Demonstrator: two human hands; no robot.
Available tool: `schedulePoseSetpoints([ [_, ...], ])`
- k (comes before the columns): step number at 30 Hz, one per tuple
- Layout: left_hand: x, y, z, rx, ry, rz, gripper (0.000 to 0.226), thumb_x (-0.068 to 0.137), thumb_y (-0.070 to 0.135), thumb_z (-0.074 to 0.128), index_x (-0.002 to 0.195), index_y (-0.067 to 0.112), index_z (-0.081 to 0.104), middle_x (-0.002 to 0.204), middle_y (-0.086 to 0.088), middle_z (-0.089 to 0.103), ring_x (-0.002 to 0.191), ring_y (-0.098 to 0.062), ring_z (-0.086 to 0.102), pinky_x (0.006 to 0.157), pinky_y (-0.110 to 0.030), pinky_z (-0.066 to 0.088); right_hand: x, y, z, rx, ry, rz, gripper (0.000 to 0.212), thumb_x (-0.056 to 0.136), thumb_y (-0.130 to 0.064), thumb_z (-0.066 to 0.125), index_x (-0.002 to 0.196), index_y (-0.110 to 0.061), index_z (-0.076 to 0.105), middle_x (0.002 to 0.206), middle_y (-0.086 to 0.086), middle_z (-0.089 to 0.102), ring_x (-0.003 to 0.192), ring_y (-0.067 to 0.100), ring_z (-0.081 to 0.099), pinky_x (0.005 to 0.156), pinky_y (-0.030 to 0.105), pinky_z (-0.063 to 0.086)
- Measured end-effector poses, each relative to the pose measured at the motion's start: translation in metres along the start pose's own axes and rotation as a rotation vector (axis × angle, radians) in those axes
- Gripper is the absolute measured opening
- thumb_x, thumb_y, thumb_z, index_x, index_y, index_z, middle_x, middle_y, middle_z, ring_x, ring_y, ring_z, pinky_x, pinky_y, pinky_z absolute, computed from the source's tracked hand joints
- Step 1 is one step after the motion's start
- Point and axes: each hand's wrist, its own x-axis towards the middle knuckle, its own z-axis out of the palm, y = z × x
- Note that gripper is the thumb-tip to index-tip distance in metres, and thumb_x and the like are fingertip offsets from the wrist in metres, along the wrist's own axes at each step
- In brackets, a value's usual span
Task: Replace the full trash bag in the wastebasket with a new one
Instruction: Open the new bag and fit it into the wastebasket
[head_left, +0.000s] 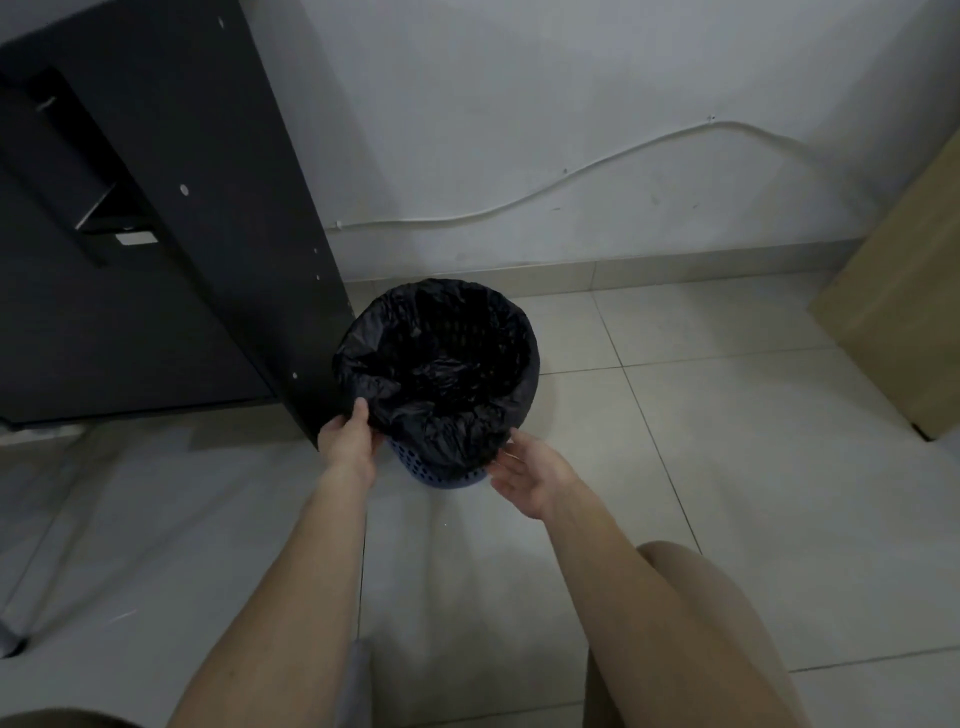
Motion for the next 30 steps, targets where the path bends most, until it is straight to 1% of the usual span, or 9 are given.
schedulePoseSetpoints([
  [4, -0.04, -0.042, 0.007, 0.008, 0.019, -0.04, 0.029, 0.1, 0.038, 0.054, 0.114, 0.014, 0.06, 0.11, -0.007, 0.064, 0.094, -0.022, 0.063, 0.087, -0.037, 0.051, 0.006, 0.006, 0.023, 0.124, 0.021, -0.002, 0.033, 0.102, -0.026, 0.056, 0.127, -0.006, 0.059, 0.098, 0.008, 0.067, 0.085, 0.02, 0.064, 0.084, 0.032, 0.052],
  [8, -0.062, -0.072, 0.021, -0.129, -0.131, -0.181, 0.039, 0.104, 0.023, 0.05, 0.137, 0.003, 0.055, 0.127, -0.015, 0.065, 0.1, -0.024, 0.066, 0.076, -0.028, 0.055, 0.009, 0.005, 0.037, 0.166, 0.031, 0.064, 0.024, 0.102, -0.023, 0.055, 0.1, -0.001, 0.064, 0.067, 0.011, 0.072, 0.055, 0.023, 0.07, 0.038, 0.027, 0.052],
  [10, -0.06, -0.068, 0.026, -0.159, -0.154, -0.188, 0.036, 0.105, 0.017, 0.048, 0.138, 0.002, 0.053, 0.13, -0.02, 0.063, 0.089, -0.023, 0.066, 0.057, -0.026, 0.055, 0.011, 0.003, 0.041, 0.151, 0.016, 0.091, 0.025, 0.102, -0.024, 0.053, 0.097, -0.002, 0.064, 0.068, 0.012, 0.072, 0.053, 0.026, 0.069, 0.031, 0.028, 0.047],
  [13, -0.055, -0.067, 0.03, -0.25, -0.199, -0.28, 0.039, 0.108, 0.016, 0.041, 0.146, 0.006, 0.044, 0.141, -0.021, 0.055, 0.108, -0.031, 0.062, 0.073, -0.034, 0.055, 0.019, 0.003, 0.042, 0.144, 0.002, 0.102, 0.029, 0.104, -0.025, 0.048, 0.122, -0.007, 0.06, 0.1, 0.012, 0.069, 0.077, 0.025, 0.063, 0.037, 0.024, 0.049],
  [16, -0.05, -0.067, 0.031, -0.382, -0.213, -0.385, 0.04, 0.11, 0.015, 0.035, 0.148, 0.007, 0.041, 0.151, -0.017, 0.045, 0.137, -0.035, 0.044, 0.103, -0.046, 0.043, 0.027, 0.003, 0.035, 0.272, -0.043, 0.032, 0.04, 0.108, -0.022, 0.04, 0.141, -0.004, 0.05, 0.136, 0.016, 0.059, 0.114, 0.029, 0.061, 0.078, 0.034, 0.053],
  [22, -0.043, -0.07, 0.042, -0.554, -0.197, -0.456, 0.03, 0.108, 0.009, 0.036, 0.132, -0.002, 0.052, 0.144, -0.019, 0.052, 0.133, -0.031, 0.049, 0.103, -0.039, 0.044, 0.029, -0.006, 0.019, 0.583, -0.072, -0.065, 0.033, 0.108, -0.013, 0.036, 0.133, 0.002, 0.052, 0.142, 0.022, 0.052, 0.128, 0.033, 0.052, 0.1, 0.036, 0.045],
  [24, -0.046, -0.07, 0.042, -0.587, -0.189, -0.448, 0.034, 0.106, 0.009, 0.038, 0.136, -0.003, 0.051, 0.141, -0.019, 0.054, 0.131, -0.032, 0.051, 0.105, -0.04, 0.045, 0.027, -0.004, 0.021, 0.573, -0.065, -0.048, 0.033, 0.106, -0.012, 0.041, 0.119, 0.005, 0.065, 0.132, 0.023, 0.059, 0.121, 0.034, 0.057, 0.097, 0.039, 0.048],
  [27, -0.052, -0.072, 0.035, -0.633, -0.183, -0.409, 0.034, 0.102, 0.011, 0.04, 0.13, 0.001, 0.055, 0.124, -0.017, 0.058, 0.109, -0.032, 0.059, 0.092, -0.043, 0.052, 0.024, -0.002, 0.02, 0.492, -0.076, -0.027, 0.048, 0.099, -0.021, 0.05, 0.065, -0.003, 0.08, 0.086, 0.021, 0.075, 0.096, 0.034, 0.063, 0.077, 0.043, 0.055],
  [30, -0.053, -0.075, 0.032, -0.604, -0.188, -0.426, 0.024, 0.1, 0.015, 0.045, 0.113, 0.001, 0.059, 0.11, -0.016, 0.059, 0.091, -0.027, 0.059, 0.082, -0.042, 0.053, 0.027, -0.001, 0.021, 0.446, -0.06, -0.058, 0.036, 0.102, -0.023, 0.046, 0.098, -0.002, 0.076, 0.098, 0.016, 0.073, 0.092, 0.029, 0.064, 0.067, 0.037, 0.055],
])
